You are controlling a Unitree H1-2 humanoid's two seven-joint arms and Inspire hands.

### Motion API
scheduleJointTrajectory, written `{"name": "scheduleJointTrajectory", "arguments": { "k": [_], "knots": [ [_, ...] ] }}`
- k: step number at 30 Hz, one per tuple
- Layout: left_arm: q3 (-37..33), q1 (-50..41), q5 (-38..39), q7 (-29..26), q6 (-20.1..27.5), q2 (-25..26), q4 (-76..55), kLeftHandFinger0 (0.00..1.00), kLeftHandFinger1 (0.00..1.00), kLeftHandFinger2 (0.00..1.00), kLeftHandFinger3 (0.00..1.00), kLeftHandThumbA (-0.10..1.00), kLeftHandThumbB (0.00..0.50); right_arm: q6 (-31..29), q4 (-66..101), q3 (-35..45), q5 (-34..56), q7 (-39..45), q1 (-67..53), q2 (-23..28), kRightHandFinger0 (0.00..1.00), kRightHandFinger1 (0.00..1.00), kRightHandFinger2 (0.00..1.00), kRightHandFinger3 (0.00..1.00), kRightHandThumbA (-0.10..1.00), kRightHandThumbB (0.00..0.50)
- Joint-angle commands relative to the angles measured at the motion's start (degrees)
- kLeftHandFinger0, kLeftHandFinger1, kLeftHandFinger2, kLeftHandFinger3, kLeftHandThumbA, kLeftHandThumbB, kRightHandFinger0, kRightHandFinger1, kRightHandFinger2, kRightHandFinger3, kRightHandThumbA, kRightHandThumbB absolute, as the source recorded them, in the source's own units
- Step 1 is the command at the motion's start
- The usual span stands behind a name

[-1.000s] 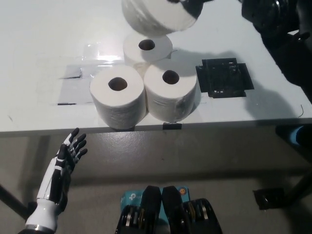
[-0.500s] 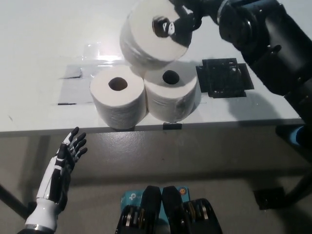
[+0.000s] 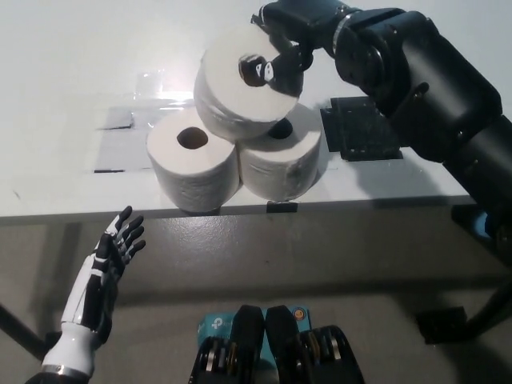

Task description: A few rolls of toilet paper are kept infront of the robot and the robot uses its right hand to lift one of the rolls and and places it on top of the other rolls to stack it.

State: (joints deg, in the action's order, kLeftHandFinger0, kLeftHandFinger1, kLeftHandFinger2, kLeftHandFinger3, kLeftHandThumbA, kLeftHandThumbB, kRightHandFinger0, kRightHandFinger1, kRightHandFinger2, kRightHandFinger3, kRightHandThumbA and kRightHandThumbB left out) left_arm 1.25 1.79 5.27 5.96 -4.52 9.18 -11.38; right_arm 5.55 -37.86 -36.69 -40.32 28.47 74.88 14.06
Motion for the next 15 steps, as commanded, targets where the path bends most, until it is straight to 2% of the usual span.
{"name": "scheduleJointTrajectory", "arguments": {
  "k": [1,2,3,4,5,6,7,8,9,10,12,15],
  "knots": [
    [0.2,1.0,0.2,1.1,0.1,1.2,-2.0,1.00,1.00,1.00,1.00,1.00,0.365,-0.5,-1.4,-0.7,-1.7,2.3,4.7,-0.8,0.00,0.00,0.18,0.64,0.42,0.320],
    [0.2,1.0,0.2,1.1,0.1,1.2,-2.0,1.00,1.00,1.00,1.00,1.00,0.366,0.0,-1.4,-0.8,-1.9,2.8,4.9,-0.9,0.00,0.03,0.21,0.63,0.46,0.326],
    [0.2,1.1,0.2,1.0,0.2,1.2,-1.8,1.00,1.00,1.00,1.00,1.00,0.352,1.4,-1.4,-1.1,-2.4,3.7,5.2,-1.0,0.01,0.03,0.18,0.54,0.55,0.352],
    [0.1,1.1,0.0,1.1,0.4,1.3,-1.8,1.00,1.00,1.00,1.00,1.00,0.347,1.5,-1.8,-1.4,-2.7,4.1,5.6,-1.1,0.03,0.05,0.20,0.53,0.61,0.383],
    [0.1,1.1,0.0,1.1,0.5,1.3,-1.7,1.00,1.00,1.00,1.00,1.00,0.347,1.4,-2.2,-1.6,-2.7,4.5,5.8,-1.2,0.17,0.24,0.40,0.66,0.65,0.401],
    [0.1,1.0,0.0,1.1,0.5,1.3,-1.7,1.00,1.00,1.00,1.00,1.00,0.347,1.3,-2.3,-1.7,-2.6,4.8,5.8,-1.2,0.18,0.26,0.42,0.67,0.65,0.404],
    [0.1,1.0,0.0,1.0,0.4,1.2,-1.8,1.00,1.00,1.00,1.00,1.00,0.334,1.5,-3.0,-2.3,-2.4,7.2,6.6,-1.1,0.41,0.61,0.83,1.00,0.75,0.425],
    [0.1,1.0,0.1,1.0,0.3,1.2,-1.9,1.00,1.00,1.00,1.00,1.00,0.350,2.1,-3.4,-2.2,-2.0,8.6,7.1,-1.2,0.56,0.80,1.00,1.00,0.75,0.434],
    [0.1,1.0,0.2,1.1,0.4,1.2,-1.7,1.00,1.00,1.00,1.00,1.00,0.355,3.2,-3.6,-1.9,-1.4,9.8,7.3,-1.3,0.76,1.00,1.00,1.00,0.76,0.436],
    [0.1,1.0,0.3,1.1,0.5,1.2,-1.7,1.00,1.00,1.00,1.00,1.00,0.355,3.6,-3.6,-1.8,-1.3,10.3,7.5,-1.3,0.88,1.00,1.00,1.00,0.76,0.437],
    [0.1,1.0,0.5,1.2,0.4,1.2,-1.7,1.00,1.00,1.00,1.00,1.00,0.341,5.2,-3.5,-1.1,-0.8,11.5,7.8,-1.4,1.00,1.00,1.00,1.00,0.76,0.438],
    [0.2,1.0,0.4,1.1,0.4,1.2,-1.8,1.00,1.00,1.00,1.00,1.00,0.328,6.0,-4.4,-0.1,-0.1,12.0,8.3,-1.5,1.00,1.00,1.00,1.00,0.78,0.455]
  ]
}}
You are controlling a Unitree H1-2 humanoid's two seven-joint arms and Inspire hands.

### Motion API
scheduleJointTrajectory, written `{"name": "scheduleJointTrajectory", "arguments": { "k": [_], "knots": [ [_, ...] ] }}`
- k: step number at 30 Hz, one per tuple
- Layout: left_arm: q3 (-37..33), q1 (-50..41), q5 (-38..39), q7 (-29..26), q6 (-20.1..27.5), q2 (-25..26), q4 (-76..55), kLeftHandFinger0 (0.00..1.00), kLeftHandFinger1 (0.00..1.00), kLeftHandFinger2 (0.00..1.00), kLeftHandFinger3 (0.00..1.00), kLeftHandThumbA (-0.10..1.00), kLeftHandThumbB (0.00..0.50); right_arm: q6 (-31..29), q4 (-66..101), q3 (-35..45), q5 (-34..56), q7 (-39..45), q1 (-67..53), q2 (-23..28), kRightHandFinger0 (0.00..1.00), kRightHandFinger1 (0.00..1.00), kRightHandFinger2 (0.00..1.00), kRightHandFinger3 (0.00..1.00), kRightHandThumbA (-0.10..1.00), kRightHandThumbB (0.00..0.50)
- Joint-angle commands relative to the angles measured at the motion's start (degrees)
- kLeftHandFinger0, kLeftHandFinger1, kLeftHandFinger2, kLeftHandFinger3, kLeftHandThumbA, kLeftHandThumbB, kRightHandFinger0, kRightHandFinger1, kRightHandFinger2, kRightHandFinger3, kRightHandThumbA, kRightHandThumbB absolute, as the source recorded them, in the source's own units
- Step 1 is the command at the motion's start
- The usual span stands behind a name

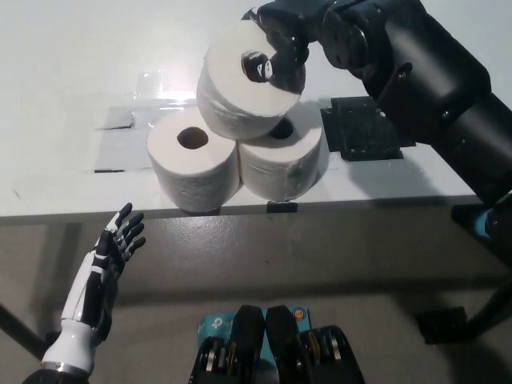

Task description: A few rolls of toilet paper are kept infront of the robot and the robot uses its right hand to lift one of the rolls and and places it on top of the other rolls to stack it.

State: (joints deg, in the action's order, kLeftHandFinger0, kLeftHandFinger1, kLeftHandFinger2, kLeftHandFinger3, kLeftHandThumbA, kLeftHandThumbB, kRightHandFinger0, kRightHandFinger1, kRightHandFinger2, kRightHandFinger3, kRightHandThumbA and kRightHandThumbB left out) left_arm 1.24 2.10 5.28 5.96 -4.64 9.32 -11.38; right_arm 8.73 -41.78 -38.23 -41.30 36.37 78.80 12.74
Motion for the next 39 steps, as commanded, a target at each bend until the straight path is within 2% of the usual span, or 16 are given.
{"name": "scheduleJointTrajectory", "arguments": {
  "k": [1,3,7,10,11,12,15,18,20,23,25,30,35,39],
  "knots": [
    [0.2,0.7,0.4,1.1,0.6,1.1,-1.7,1.00,1.00,1.00,1.00,1.00,0.327,2.7,-1.1,1.8,1.2,4.1,4.6,-0.1,1.00,1.00,1.00,1.00,0.79,0.469],
    [0.1,0.6,0.2,1.1,0.6,1.1,-1.7,1.00,1.00,1.00,1.00,1.00,0.347,2.7,-1.3,2.6,1.5,4.2,5.0,-0.1,1.00,1.00,1.00,1.00,0.81,0.472],
    [0.1,0.5,0.2,1.1,0.9,1.1,-1.8,1.00,1.00,1.00,1.00,1.00,0.324,1.5,-2.3,3.5,1.6,4.0,5.9,0.0,1.00,1.00,1.00,1.00,0.87,0.474],
    [0.1,0.6,0.2,1.0,0.6,1.1,-1.9,1.00,1.00,1.00,1.00,1.00,0.334,0.9,-2.7,3.8,1.5,3.5,6.6,0.1,1.00,1.00,1.00,1.00,0.95,0.441],
    [0.2,0.6,0.2,1.0,0.5,1.1,-1.9,1.00,1.00,1.00,1.00,1.00,0.335,0.8,-2.7,3.8,1.4,3.2,6.6,0.2,1.00,1.00,1.00,1.00,0.99,0.457],
    [0.2,0.6,0.2,1.0,0.4,1.1,-1.9,1.00,1.00,1.00,1.00,1.00,0.335,-0.1,-2.4,3.8,1.2,2.3,6.7,0.5,1.00,1.00,1.00,1.00,1.00,0.452],
    [0.2,0.6,0.1,0.9,0.3,1.1,-2.0,1.00,1.00,1.00,1.00,1.00,0.359,-1.5,-2.3,4.7,1.9,1.2,6.8,0.7,1.00,1.00,1.00,1.00,1.00,0.451],
    [0.1,0.6,0.3,1.0,0.0,1.1,-2.2,1.00,1.00,1.00,1.00,1.00,0.368,-1.1,-1.9,6.6,2.6,-0.3,7.5,0.7,1.00,1.00,1.00,1.00,1.00,0.498],
    [0.1,0.6,0.2,1.0,0.2,1.1,-2.1,1.00,1.00,1.00,1.00,1.00,0.366,-1.8,-2.4,7.7,3.3,-1.2,8.0,0.5,1.00,1.00,1.00,1.00,1.00,0.500],
    [0.1,0.6,0.1,1.0,-0.2,1.1,-2.3,1.00,1.00,1.00,1.00,0.99,0.397,-3.3,-4.0,9.6,4.0,-3.2,9.0,0.0,1.00,1.00,1.00,1.00,1.00,0.500],
    [0.0,0.6,0.2,1.1,-0.4,1.1,-2.5,1.00,1.00,1.00,1.00,0.97,0.375,-4.1,-6.1,10.1,4.2,-3.7,10.5,-0.4,1.00,1.00,1.00,1.00,1.00,0.500],
    [-0.3,0.9,-0.5,1.1,-0.4,1.3,-2.5,1.00,1.00,1.00,1.00,0.97,0.367,-5.2,-8.2,10.6,4.5,-4.1,11.9,-0.7,1.00,1.00,1.00,1.00,1.00,0.491],
    [-0.4,1.1,-0.9,0.8,-1.1,1.2,-2.8,1.00,1.00,1.00,1.00,0.96,0.401,-4.9,-7.4,11.1,5.1,-4.2,12.4,-0.5,1.00,1.00,1.00,1.00,1.00,0.481],
    [-0.7,0.9,-0.7,0.9,-0.7,1.0,-2.5,1.00,1.00,1.00,1.00,0.95,0.371,-4.8,-5.2,12.8,6.5,-4.1,12.1,0.8,1.00,1.00,1.00,1.00,1.00,0.500]
  ]
}}
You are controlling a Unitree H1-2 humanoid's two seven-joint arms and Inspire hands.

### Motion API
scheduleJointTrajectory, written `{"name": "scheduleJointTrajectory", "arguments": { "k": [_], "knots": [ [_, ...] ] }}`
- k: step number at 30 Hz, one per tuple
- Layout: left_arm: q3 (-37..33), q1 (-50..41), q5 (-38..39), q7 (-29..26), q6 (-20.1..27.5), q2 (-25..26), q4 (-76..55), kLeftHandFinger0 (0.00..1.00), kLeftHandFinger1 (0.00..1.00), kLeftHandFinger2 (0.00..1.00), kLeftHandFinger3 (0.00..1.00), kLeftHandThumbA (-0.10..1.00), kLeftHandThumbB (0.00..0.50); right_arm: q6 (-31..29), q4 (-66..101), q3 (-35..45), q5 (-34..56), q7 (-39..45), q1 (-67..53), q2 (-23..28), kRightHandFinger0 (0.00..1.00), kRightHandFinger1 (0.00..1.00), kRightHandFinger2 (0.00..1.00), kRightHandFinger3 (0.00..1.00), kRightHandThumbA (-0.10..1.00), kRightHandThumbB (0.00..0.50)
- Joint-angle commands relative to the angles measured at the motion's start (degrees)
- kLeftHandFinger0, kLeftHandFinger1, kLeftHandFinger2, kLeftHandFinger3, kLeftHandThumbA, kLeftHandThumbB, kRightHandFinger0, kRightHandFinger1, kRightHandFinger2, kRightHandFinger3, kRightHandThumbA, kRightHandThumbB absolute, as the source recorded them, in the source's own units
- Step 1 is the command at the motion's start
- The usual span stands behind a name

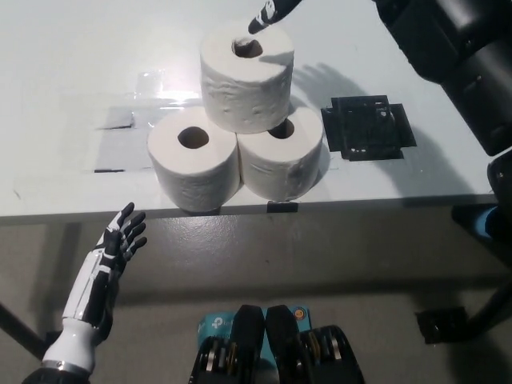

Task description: A few rolls of toilet paper are kept infront of the robot and the robot uses its right hand to lift one of the rolls and and places it on top of the other rolls to stack it.

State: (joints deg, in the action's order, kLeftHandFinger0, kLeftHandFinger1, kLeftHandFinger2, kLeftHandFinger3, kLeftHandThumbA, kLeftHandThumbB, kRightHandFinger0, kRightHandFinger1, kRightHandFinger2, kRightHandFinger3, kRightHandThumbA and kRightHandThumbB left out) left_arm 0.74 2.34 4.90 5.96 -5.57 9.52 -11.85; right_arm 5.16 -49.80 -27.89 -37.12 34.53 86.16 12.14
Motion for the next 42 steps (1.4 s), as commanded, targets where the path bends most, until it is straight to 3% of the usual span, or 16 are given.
{"name": "scheduleJointTrajectory", "arguments": {
  "k": [1,8,11,15,16,17,20,21,24,27,29,30,32,33,37,42],
  "knots": [
    [-0.2,0.7,-0.4,0.8,0.1,0.7,-2.0,1.00,1.00,1.00,1.00,0.95,0.386,0.2,6.9,3.9,2.6,-2.1,3.9,2.9,1.00,1.00,1.00,1.00,1.00,0.500],
    [0.7,2.9,0.6,1.0,-0.4,1.7,-1.9,1.00,1.00,1.00,1.00,0.95,0.380,4.8,37.7,16.0,7.5,1.1,-2.9,14.2,1.00,1.00,1.00,1.00,1.00,0.427],
    [1.0,4.3,1.0,0.8,-0.2,1.5,-1.0,1.00,1.00,1.00,1.00,0.94,0.318,10.8,57.0,29.0,13.6,-0.2,-10.6,18.6,1.00,1.00,1.00,1.00,1.00,0.405],
    [0.8,5.6,0.6,0.5,-0.3,1.2,-0.5,1.00,1.00,1.00,1.00,1.00,0.333,15.1,73.5,43.4,23.9,-3.8,-19.4,17.5,1.00,1.00,1.00,1.00,1.00,0.393],
    [0.8,5.7,0.4,0.4,-0.4,1.2,-0.4,1.00,1.00,1.00,1.00,1.00,0.353,16.0,76.0,45.5,25.4,-4.7,-20.8,16.6,1.00,1.00,1.00,1.00,1.00,0.422],
    [1.0,6.8,0.1,0.1,-0.1,1.3,0.3,1.00,1.00,1.00,1.00,1.00,0.333,15.4,85.8,51.0,27.5,-9.2,-27.8,14.3,1.00,1.00,1.00,1.00,1.00,0.393],
    [1.3,8.3,-0.6,-0.4,0.3,1.5,1.2,1.00,1.00,1.00,1.00,1.00,0.335,9.5,91.7,53.6,32.1,-16.9,-36.2,8.3,1.00,1.00,1.00,1.00,1.00,0.370],
    [1.1,8.4,-1.2,-0.6,0.4,1.6,1.2,1.00,1.00,1.00,1.00,1.00,0.321,8.0,93.4,53.6,33.2,-19.0,-39.1,6.0,1.00,1.00,1.00,1.00,1.00,0.396],
    [1.5,9.1,-0.5,-0.7,1.0,1.2,1.7,1.00,1.00,1.00,1.00,1.00,0.269,-3.6,94.9,49.8,33.1,-26.0,-49.0,-1.8,1.00,1.00,1.00,1.00,1.00,0.356],
    [1.7,10.1,0.1,-0.6,0.0,1.2,1.5,1.00,1.00,1.00,1.00,1.00,0.322,-10.3,94.8,47.3,32.2,-29.1,-54.7,-6.5,1.00,1.00,1.00,1.00,1.00,0.391],
    [1.7,10.3,0.0,-0.6,-0.5,1.4,1.3,1.00,1.00,1.00,1.00,1.00,0.315,-15.4,94.3,45.9,30.1,-31.1,-58.6,-9.4,1.00,1.00,1.00,1.00,1.00,0.389],
    [1.8,10.8,0.0,-0.6,-0.2,1.5,1.7,1.00,1.00,1.00,1.00,1.00,0.316,-19.5,92.9,44.8,30.2,-31.5,-61.4,-11.1,1.00,1.00,1.00,1.00,1.00,0.345],
    [1.8,10.9,-0.1,-0.7,-0.4,1.5,1.6,1.00,1.00,1.00,1.00,1.00,0.334,-22.2,91.0,43.6,29.3,-31.9,-65.2,-13.8,1.00,1.00,1.00,1.00,1.00,0.336],
    [1.9,10.9,0.3,-0.7,-0.9,1.4,1.3,1.00,1.00,1.00,1.00,1.00,0.341,-24.0,87.9,43.0,28.6,-32.1,-67.3,-15.7,1.00,1.00,1.00,1.00,1.00,0.291],
    [1.7,9.1,0.2,-0.7,-0.9,0.9,0.6,1.00,1.00,1.00,1.00,1.00,0.308,-29.3,75.2,42.4,29.0,-30.1,-72.4,-17.8,1.00,1.00,1.00,1.00,1.00,0.257],
    [1.2,3.8,0.5,-0.1,-0.1,0.6,-1.0,1.00,1.00,1.00,1.00,1.00,0.254,-31.7,55.9,40.2,26.8,-27.1,-79.2,-17.6,1.00,1.00,1.00,1.00,1.00,0.153]
  ]
}}
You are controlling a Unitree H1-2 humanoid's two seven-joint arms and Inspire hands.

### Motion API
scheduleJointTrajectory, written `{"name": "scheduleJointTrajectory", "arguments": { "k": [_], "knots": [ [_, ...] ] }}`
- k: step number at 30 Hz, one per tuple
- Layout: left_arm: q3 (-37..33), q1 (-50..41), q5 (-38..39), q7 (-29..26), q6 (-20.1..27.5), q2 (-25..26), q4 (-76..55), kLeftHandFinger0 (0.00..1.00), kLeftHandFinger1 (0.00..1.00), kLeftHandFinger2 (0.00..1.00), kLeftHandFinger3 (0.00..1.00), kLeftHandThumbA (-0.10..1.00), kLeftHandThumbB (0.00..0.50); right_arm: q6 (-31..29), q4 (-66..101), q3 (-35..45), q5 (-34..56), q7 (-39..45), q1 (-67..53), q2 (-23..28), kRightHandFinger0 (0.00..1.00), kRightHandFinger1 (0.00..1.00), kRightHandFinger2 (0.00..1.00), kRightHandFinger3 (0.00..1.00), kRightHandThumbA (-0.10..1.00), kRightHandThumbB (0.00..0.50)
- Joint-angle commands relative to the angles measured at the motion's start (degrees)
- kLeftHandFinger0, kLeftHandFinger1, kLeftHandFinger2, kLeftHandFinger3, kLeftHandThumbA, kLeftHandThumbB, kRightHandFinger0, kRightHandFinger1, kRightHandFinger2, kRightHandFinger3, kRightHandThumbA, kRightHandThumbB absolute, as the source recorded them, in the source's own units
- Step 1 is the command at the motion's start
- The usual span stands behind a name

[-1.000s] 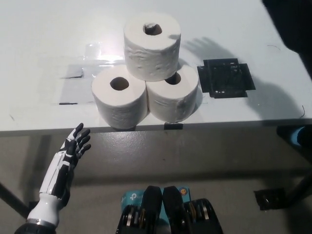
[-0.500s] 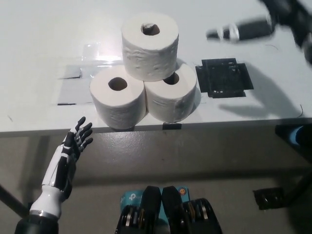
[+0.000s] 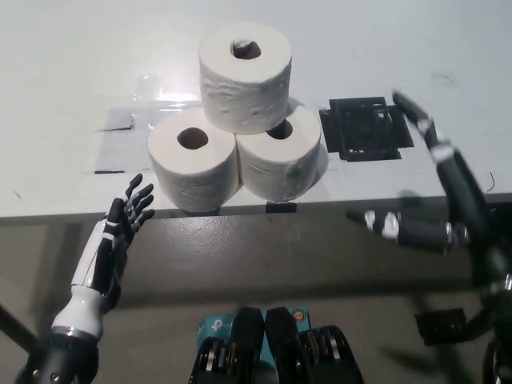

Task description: A few rolls of toilet paper are kept infront of the robot and the robot uses its right hand to lift one of the rolls and and places it on top of the other rolls to stack it.

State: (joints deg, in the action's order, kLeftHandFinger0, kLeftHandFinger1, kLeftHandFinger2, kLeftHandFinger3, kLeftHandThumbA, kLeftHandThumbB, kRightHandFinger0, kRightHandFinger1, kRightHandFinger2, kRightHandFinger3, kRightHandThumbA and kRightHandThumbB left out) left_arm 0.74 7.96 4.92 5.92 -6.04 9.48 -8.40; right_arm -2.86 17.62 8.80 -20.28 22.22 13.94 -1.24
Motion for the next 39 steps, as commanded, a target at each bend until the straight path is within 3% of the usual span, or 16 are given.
{"name": "scheduleJointTrajectory", "arguments": {
  "k": [1,3,6,9,12,16,19,23,28,33,35,39],
  "knots": [
    [1.1,-2.8,0.6,0.1,0.2,0.6,-4.9,1.00,1.00,1.00,1.00,1.00,0.253,-24.1,-15.3,2.9,9.3,-15.5,-7.6,-3.9,1.00,1.00,1.00,1.00,1.00,0.170],
    [0.6,-5.4,0.6,0.4,0.6,0.4,-5.4,1.00,1.00,1.00,1.00,1.00,0.231,-24.1,-19.8,2.4,7.8,-16.3,-10.0,-4.1,1.00,1.00,1.00,1.00,1.00,0.245],
    [0.0,-8.3,0.3,0.4,1.2,-0.2,-5.8,1.00,1.00,1.00,1.00,1.00,0.218,-24.1,-24.5,1.7,7.9,-16.2,-12.2,-3.3,1.00,1.00,1.00,1.00,1.00,0.220],
    [-0.3,-10.2,0.5,0.6,1.6,-0.4,-6.0,1.00,1.00,1.00,1.00,1.00,0.223,-24.1,-25.7,0.9,7.0,-16.1,-13.7,-1.9,1.00,1.00,1.00,1.00,0.93,0.190],
    [-0.6,-11.4,0.8,0.8,2.2,-0.6,-5.6,1.00,1.00,1.00,1.00,1.00,0.209,-24.1,-27.1,0.4,7.8,-16.1,-14.7,-0.9,1.00,1.00,1.00,1.00,0.89,0.203],
    [-0.7,-11.8,0.4,1.1,3.3,-0.2,-4.5,1.00,1.00,1.00,1.00,1.00,0.239,-24.1,-28.2,-0.7,8.8,-16.2,-15.3,-0.6,1.00,1.00,1.00,1.00,0.87,0.207],
    [-0.8,-11.7,-0.5,0.8,3.2,-0.1,-4.2,1.00,1.00,1.00,1.00,1.00,0.250,-24.1,-29.3,-2.1,7.9,-17.7,-15.0,0.3,1.00,1.00,1.00,1.00,0.93,0.227],
    [-0.7,-11.5,-0.3,1.1,4.2,0.3,-2.7,1.00,1.00,1.00,1.00,1.00,0.318,-24.1,-30.7,-3.8,8.3,-19.2,-14.8,1.1,1.00,1.00,1.00,1.00,0.94,0.251],
    [-0.7,-12.0,-0.6,0.9,5.0,0.2,-2.1,1.00,1.00,1.00,1.00,1.00,0.293,-24.1,-30.8,-5.3,7.3,-20.2,-15.5,1.7,1.00,1.00,1.00,1.00,0.97,0.253],
    [-0.4,-12.4,-0.4,0.7,4.5,0.0,-2.3,1.00,1.00,1.00,1.00,1.00,0.329,-24.0,-31.2,-6.1,8.0,-19.9,-15.2,2.2,1.00,1.00,1.00,1.00,0.91,0.240],
    [-0.4,-12.4,-0.3,0.7,4.2,0.1,-2.4,1.00,1.00,1.00,1.00,0.99,0.307,-23.3,-30.9,-6.3,8.3,-19.6,-15.3,2.2,1.00,1.00,1.00,1.00,0.89,0.239],
    [-0.6,-13.5,-0.7,0.6,4.1,0.0,-2.9,1.00,1.00,1.00,1.00,0.94,0.330,-23.7,-31.2,-7.0,8.0,-19.9,-16.3,2.6,1.00,1.00,1.00,1.00,0.91,0.252]
  ]
}}
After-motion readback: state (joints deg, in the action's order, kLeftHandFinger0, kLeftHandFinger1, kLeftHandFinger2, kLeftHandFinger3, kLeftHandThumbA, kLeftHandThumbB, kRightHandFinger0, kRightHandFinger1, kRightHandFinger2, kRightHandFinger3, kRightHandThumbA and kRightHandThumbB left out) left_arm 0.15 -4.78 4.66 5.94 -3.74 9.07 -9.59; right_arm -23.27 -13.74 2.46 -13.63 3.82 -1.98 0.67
